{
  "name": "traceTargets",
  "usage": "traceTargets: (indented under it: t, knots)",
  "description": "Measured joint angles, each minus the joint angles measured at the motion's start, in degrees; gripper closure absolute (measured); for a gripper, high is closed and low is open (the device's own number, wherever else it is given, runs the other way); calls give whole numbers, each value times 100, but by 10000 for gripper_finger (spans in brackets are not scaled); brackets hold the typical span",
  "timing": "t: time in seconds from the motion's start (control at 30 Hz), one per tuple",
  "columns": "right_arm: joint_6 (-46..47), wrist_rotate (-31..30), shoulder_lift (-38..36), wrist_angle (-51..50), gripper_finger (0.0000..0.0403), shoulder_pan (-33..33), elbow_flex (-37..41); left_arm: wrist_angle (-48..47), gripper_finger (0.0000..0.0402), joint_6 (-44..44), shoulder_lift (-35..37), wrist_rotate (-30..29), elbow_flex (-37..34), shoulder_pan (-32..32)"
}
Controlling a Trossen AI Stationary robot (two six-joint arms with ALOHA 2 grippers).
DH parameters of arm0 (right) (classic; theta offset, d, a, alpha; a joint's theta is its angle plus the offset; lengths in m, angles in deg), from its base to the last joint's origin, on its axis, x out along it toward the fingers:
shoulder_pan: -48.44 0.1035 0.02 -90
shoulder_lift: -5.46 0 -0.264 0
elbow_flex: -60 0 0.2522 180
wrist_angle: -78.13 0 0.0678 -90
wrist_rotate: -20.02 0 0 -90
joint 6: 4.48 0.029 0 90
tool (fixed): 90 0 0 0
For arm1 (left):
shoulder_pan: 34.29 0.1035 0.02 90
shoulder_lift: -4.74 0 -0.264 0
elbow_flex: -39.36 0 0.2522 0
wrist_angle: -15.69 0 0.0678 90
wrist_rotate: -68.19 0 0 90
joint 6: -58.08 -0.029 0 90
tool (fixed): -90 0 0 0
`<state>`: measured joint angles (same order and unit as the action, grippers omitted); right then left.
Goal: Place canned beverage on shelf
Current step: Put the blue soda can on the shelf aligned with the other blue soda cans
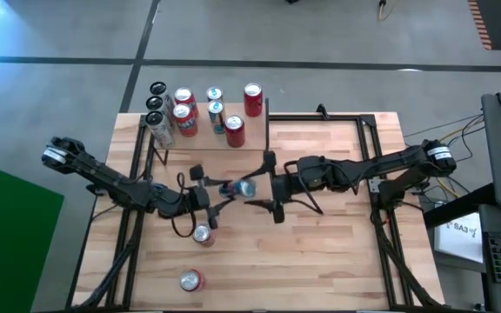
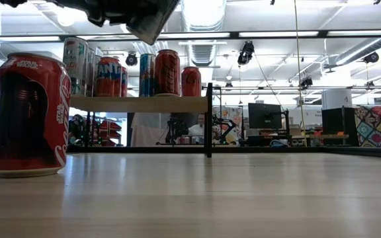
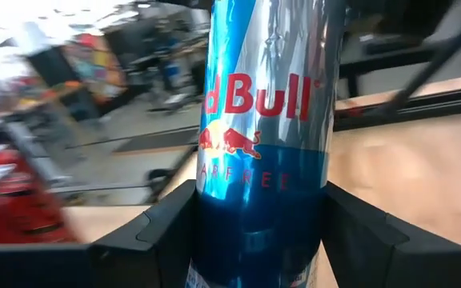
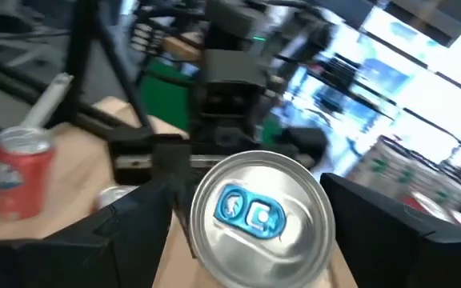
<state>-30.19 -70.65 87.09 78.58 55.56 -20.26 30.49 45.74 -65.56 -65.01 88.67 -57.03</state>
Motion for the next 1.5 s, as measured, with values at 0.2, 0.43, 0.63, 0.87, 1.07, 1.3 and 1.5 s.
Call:
traceTargets:
  t: [0.2,0.43,0.63,0.87,1.07,1.3,1.5]
  knots:
    - [396,-735,-113,15,101,1,-2,202,196,-410,2,-1104,20,-209]
    - [954,-1299,-166,147,101,-4,-2,383,196,-559,9,-1504,30,-278]
    - [1760,-1216,-121,197,101,-134,-2,463,196,-557,9,-1567,31,-273]
    - [2436,-1293,65,473,101,-160,11,496,196,-606,9,-2082,31,-282]
    - [2664,-1402,435,1076,101,-228,11,802,196,-477,-19,-1940,31,-271]
    - [2268,-1393,869,2025,104,-256,13,942,192,-447,-173,-1934,33,-271]
    - [2227,-1365,924,2207,172,-289,13,977,148,-411,-166,-1960,33,-267]
